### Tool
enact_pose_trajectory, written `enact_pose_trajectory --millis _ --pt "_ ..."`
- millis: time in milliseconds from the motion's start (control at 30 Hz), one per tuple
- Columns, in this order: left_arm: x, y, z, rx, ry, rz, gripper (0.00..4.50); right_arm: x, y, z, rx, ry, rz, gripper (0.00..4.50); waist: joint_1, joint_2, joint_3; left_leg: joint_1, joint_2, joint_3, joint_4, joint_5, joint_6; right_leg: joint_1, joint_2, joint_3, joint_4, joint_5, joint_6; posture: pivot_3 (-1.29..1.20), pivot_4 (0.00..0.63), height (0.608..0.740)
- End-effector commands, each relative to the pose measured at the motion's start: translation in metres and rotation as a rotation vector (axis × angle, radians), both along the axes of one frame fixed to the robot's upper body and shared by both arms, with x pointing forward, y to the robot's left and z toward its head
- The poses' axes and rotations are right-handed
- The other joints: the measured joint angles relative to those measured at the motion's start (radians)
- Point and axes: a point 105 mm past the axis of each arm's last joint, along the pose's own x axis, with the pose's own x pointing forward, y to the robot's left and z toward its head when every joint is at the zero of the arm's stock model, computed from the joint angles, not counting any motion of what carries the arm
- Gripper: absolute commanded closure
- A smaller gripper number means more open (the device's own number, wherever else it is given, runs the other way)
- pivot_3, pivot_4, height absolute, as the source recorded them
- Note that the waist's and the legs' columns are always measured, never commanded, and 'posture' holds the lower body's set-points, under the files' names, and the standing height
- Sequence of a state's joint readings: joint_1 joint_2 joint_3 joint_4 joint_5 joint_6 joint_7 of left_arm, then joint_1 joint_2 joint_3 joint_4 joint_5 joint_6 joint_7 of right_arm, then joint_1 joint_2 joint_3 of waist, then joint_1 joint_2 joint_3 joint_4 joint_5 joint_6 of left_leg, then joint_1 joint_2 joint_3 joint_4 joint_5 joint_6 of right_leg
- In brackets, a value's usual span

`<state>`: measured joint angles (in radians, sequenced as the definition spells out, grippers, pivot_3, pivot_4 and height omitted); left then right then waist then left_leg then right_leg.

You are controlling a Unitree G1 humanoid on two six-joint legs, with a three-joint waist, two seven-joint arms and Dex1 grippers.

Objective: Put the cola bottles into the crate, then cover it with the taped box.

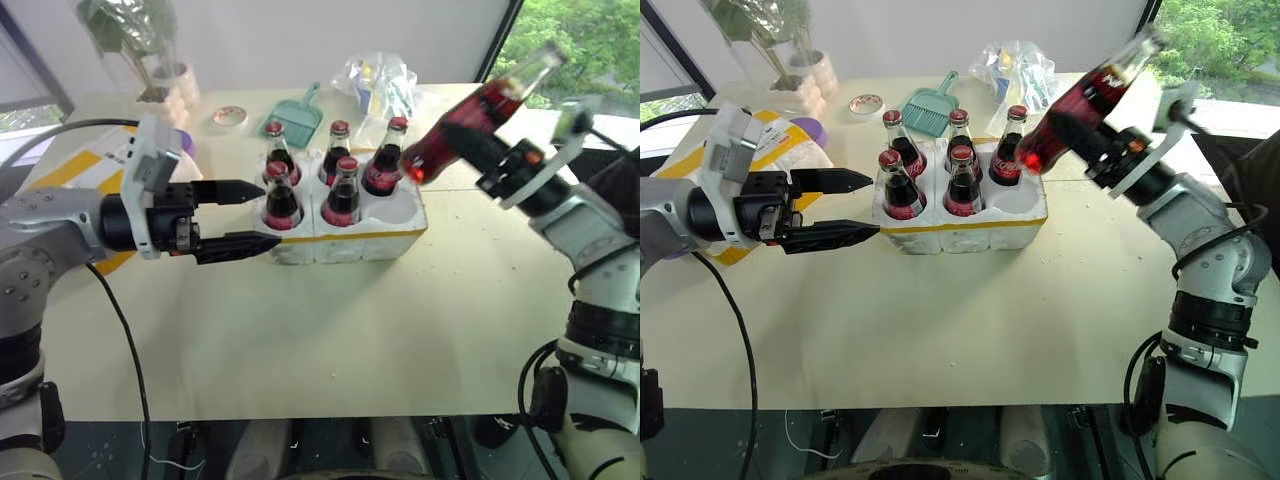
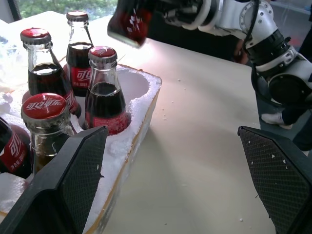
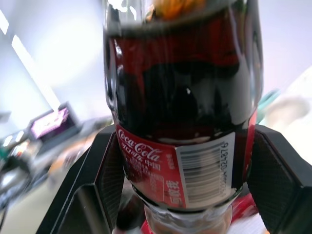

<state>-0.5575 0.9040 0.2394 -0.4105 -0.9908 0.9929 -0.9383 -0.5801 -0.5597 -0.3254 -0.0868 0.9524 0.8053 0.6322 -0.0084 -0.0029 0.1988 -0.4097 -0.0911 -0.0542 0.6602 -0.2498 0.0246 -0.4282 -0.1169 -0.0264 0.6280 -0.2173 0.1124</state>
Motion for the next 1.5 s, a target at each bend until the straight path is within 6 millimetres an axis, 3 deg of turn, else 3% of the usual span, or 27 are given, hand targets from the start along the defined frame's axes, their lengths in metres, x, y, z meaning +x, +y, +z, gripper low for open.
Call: enact_pose_trajectory --millis 33,167,567,667,833,1033,1100,1267,1367,1500 --pt "-0.003 0.001 0.010 -0.008 -0.057 0.004 0.00 -0.008 0.010 0.010 -0.058 -0.077 0.023 1.68 -0.001 0.000 0.000 0.000 0.000 0.000 0.000 0.000 0.000 0.000 0.000 0.000 0.000 0.000 0.000 0.00 0.150 0.738" --pt "-0.003 0.002 0.010 -0.006 -0.060 0.007 0.00 -0.001 0.016 -0.002 -0.098 -0.054 0.001 1.68 -0.001 0.000 0.000 0.000 0.000 0.000 0.001 0.000 0.000 0.000 0.000 0.000 0.000 0.000 0.000 0.00 0.150 0.738" --pt "-0.004 0.003 0.009 0.021 -0.074 0.026 0.00 0.007 0.044 -0.057 -0.484 -0.125 0.024 1.68 -0.006 0.000 0.000 0.000 0.000 0.000 0.000 0.000 0.000 -0.001 0.000 -0.001 0.000 0.000 0.000 0.00 0.150 0.738" --pt "-0.002 0.009 0.004 0.051 -0.077 0.067 0.00 0.005 0.045 -0.062 -0.507 -0.111 0.054 0.17 -0.006 0.000 0.000 0.000 0.000 0.000 0.000 0.000 0.000 -0.001 0.001 -0.001 0.000 0.000 0.000 0.00 0.150 0.738" --pt "0.000 0.029 -0.010 0.150 -0.094 0.181 0.00 -0.014 0.037 -0.052 -0.511 -0.105 0.131 0.04 -0.003 0.000 0.000 0.000 0.000 0.000 0.000 0.000 0.000 -0.001 0.000 -0.001 0.000 0.000 0.000 0.00 0.150 0.738" --pt "0.001 0.078 -0.015 0.237 -0.129 0.462 0.00 -0.047 0.000 -0.006 -0.452 -0.104 0.204 0.04 0.000 0.000 0.000 0.000 0.001 -0.001 -0.004 0.000 0.000 -0.001 -0.001 0.000 -0.005 0.000 0.000 0.00 0.150 0.738" --pt "-0.002 0.090 -0.015 0.245 -0.135 0.524 0.00 -0.053 -0.008 0.002 -0.440 -0.093 0.218 0.04 -0.002 0.000 0.000 0.000 0.001 -0.001 -0.004 0.000 0.000 0.000 -0.001 0.000 -0.007 0.000 0.000 0.00 0.150 0.738" --pt "-0.016 0.142 -0.027 0.358 -0.154 0.784 0.00 -0.056 -0.027 0.019 -0.439 -0.065 0.213 0.04 -0.003 -0.001 0.000 0.000 0.002 0.000 -0.007 0.000 0.000 0.000 -0.002 0.000 -0.010 0.000 -0.001 0.00 0.150 0.738" --pt "-0.023 0.195 -0.053 0.630 -0.147 1.014 0.00 -0.067 -0.030 0.030 -0.371 -0.041 0.286 0.04 -0.001 0.000 0.000 0.000 0.002 0.000 -0.008 0.000 0.000 0.000 -0.002 0.000 -0.012 -0.002 -0.003 0.00 0.150 0.738" --pt "-0.026 0.232 -0.075 0.900 -0.179 1.131 0.00 -0.074 -0.020 0.038 -0.374 -0.106 0.319 0.04 0.009 0.000 0.000 0.000 0.002 0.001 -0.010 -0.001 -0.001 0.000 -0.003 0.000 -0.013 -0.002 -0.004 0.00 0.150 0.738"
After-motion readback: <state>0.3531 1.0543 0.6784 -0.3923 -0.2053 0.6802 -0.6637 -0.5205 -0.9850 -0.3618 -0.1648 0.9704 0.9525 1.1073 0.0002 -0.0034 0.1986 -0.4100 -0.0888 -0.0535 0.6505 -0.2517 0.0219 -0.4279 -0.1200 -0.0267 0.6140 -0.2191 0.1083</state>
